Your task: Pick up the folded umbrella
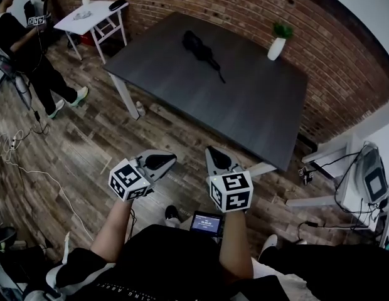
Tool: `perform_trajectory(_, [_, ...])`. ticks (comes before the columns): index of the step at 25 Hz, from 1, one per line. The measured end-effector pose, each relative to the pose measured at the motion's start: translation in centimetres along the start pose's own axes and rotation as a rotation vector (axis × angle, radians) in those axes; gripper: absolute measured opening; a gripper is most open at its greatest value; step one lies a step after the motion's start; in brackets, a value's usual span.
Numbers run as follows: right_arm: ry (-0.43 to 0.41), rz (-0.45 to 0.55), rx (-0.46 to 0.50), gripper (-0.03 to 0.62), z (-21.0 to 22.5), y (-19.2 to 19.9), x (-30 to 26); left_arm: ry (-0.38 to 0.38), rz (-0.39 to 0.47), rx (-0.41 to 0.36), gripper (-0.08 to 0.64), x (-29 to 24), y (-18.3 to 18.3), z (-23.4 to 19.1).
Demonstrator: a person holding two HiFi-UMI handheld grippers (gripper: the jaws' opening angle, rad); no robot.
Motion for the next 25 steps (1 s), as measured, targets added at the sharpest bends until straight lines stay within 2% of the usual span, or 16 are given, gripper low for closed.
perform_trajectory(6, [0.002, -0.008, -0.037, 0.010, 0.9, 0.3, -1.7, 0.014, -0.013, 0.015, 0.003, -1.0, 0.6, -1.7])
perform_trajectory(11, [-0.066, -0.001, -0.034, 0.011, 1.3, 0.0, -4.0, 0.005, -0.025, 0.029, 0.003, -2.0, 1.2, -3.5])
perform_trajectory(14, [-0.079, -0.001, -0.046, 0.011, 2.5, -0.4, -5.6, -0.008, -0.034, 0.019, 0.003, -2.9, 0.9, -5.0])
perform_trajectory(20, [-0.154, 0.046, -0.071, 0.011, 4.5, -3.8, -9.3, -0.048, -0.029, 0.003, 0.003, -4.7, -1.2, -9.5])
perform_trajectory(25, [-0.172, 0.050, -0.068, 0.011, 8.0, -6.1, -11.7, -0.053, -0.032, -0.011, 0.003, -8.0, -2.8, -12.4])
Point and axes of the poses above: the fingertips, and each gripper's own axes: x backward along the fingers, z to its right, y out of its underside, the point moved 2 cm from there along x, backward along the fingers, and after that the axes turned 9 degrees about -y, right-handed, at the moved point
